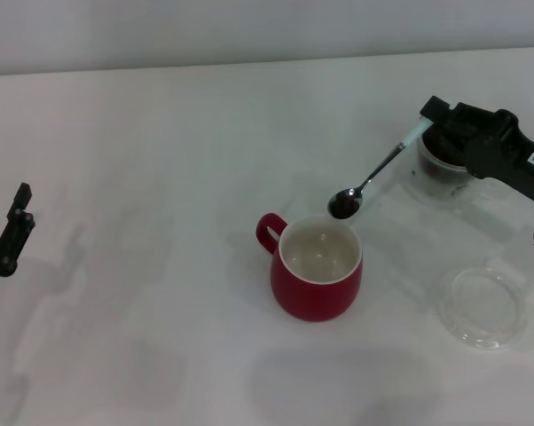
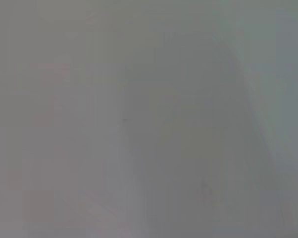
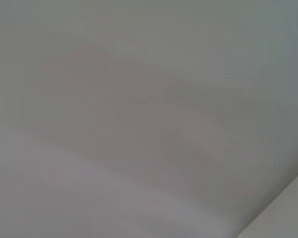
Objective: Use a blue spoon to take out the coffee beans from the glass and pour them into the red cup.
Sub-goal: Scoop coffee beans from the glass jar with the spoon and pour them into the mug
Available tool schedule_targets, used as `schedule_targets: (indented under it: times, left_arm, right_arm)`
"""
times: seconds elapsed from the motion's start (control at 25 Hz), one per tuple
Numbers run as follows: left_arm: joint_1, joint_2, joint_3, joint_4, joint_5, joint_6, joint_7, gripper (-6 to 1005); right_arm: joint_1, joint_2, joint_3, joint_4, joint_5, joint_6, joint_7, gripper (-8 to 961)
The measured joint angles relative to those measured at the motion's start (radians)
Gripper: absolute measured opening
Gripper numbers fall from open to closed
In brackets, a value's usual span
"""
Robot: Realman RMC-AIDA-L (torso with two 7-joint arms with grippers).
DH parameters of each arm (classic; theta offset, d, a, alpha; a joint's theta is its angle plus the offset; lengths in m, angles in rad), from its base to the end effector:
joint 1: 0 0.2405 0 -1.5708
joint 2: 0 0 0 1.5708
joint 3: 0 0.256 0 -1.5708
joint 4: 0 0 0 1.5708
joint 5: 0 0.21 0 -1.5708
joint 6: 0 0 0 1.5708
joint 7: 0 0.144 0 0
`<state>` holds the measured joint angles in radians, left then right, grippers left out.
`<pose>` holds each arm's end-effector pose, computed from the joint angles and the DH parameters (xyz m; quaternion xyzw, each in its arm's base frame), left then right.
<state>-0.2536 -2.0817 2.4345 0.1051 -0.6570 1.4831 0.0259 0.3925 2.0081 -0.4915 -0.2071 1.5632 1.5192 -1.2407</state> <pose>-0.3320 0.2463 -0.0279 -0.7653 -0.0785 -0.2811 0.5737 0.3247 0.2939 0.0152 -0.5938 0.6088 0.5145 0.1100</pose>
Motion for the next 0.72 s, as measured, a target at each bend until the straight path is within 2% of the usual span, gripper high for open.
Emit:
schedule_targets:
  times: [0.72]
  left_arm:
    - [0.002, 0.0, 0.0, 0.001, 0.011, 0.0, 0.0, 648]
  right_arm:
    - [0.021, 0.001, -0.043, -0.012, 0.001, 0.031, -0.218, 147]
